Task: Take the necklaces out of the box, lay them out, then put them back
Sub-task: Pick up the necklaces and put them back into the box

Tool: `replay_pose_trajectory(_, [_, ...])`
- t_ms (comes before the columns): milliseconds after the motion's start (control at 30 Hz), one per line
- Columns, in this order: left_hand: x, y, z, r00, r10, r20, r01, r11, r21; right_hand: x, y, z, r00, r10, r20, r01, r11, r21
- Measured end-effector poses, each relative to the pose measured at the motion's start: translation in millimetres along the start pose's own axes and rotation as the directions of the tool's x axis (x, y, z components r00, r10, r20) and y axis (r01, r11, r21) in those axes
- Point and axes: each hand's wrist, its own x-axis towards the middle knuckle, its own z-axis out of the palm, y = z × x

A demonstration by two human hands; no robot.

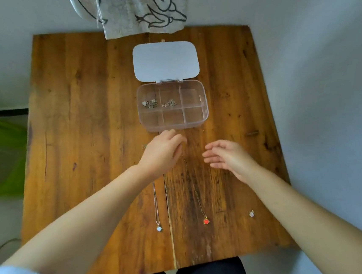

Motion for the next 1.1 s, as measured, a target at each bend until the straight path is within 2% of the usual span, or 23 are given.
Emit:
replay_pose_trajectory(67, [-10, -2, 15, 0.977, -0.025, 0.210, -0.003, 0.992, 0.129, -13, 39, 10, 1.000, 0.024, -0.013, -0.026, 0.987, -0.158])
replay_pose_trajectory(100, [-11, -3, 19, 0.961, -0.053, 0.270, 0.004, 0.984, 0.176, -19, 56, 15, 0.999, 0.013, -0.029, -0.019, 0.978, -0.208])
replay_pose_trajectory(200, [-8, -4, 21, 0.954, -0.031, 0.299, -0.062, 0.954, 0.294, -36, 84, 32, 0.983, -0.107, -0.147, 0.053, 0.942, -0.332])
replay_pose_trajectory(333, [-2, 1, 20, 0.922, 0.028, 0.386, -0.228, 0.846, 0.483, -46, 87, 56, 0.942, -0.257, -0.214, 0.144, 0.889, -0.434])
replay_pose_trajectory(400, [1, 3, 19, 0.898, 0.036, 0.438, -0.273, 0.828, 0.491, -43, 83, 67, 0.927, -0.286, -0.244, 0.152, 0.878, -0.454])
replay_pose_trajectory(500, [-1, 7, 12, 0.907, 0.111, 0.406, -0.229, 0.939, 0.255, -39, 73, 82, 0.905, -0.327, -0.271, 0.164, 0.857, -0.489])
replay_pose_trajectory(567, [-6, 11, 2, 0.931, 0.208, 0.299, -0.232, 0.972, 0.045, -37, 66, 88, 0.914, -0.328, -0.240, 0.214, 0.890, -0.401])
replay_pose_trajectory(633, [-12, 15, -11, 0.951, 0.225, 0.213, -0.216, 0.974, -0.066, -37, 61, 90, 0.936, -0.298, -0.189, 0.246, 0.935, -0.255])
replay_pose_trajectory(667, [-13, 15, -19, 0.968, 0.183, 0.172, -0.167, 0.981, -0.103, -39, 60, 90, 0.944, -0.285, -0.165, 0.248, 0.945, -0.212])
replay_pose_trajectory(733, [-14, 10, -35, 0.996, 0.006, 0.088, 0.011, 0.981, -0.192, -42, 59, 85, 0.947, -0.282, -0.153, 0.259, 0.954, -0.154])
replay_pose_trajectory(833, [-11, -7, -57, 0.961, -0.276, 0.013, 0.264, 0.902, -0.343, -49, 54, 70, 0.934, -0.302, -0.190, 0.292, 0.953, -0.078])
replay_pose_trajectory(967, [-5, -25, -73, 0.907, -0.420, -0.032, 0.370, 0.831, -0.417, -43, 26, 47, 0.893, -0.333, -0.304, 0.341, 0.940, -0.028])
replay_pose_trajectory(1100, [10, -36, -79, 0.856, -0.511, -0.084, 0.405, 0.761, -0.507, -16, -22, 44, 0.901, -0.338, -0.272, 0.390, 0.906, 0.163])
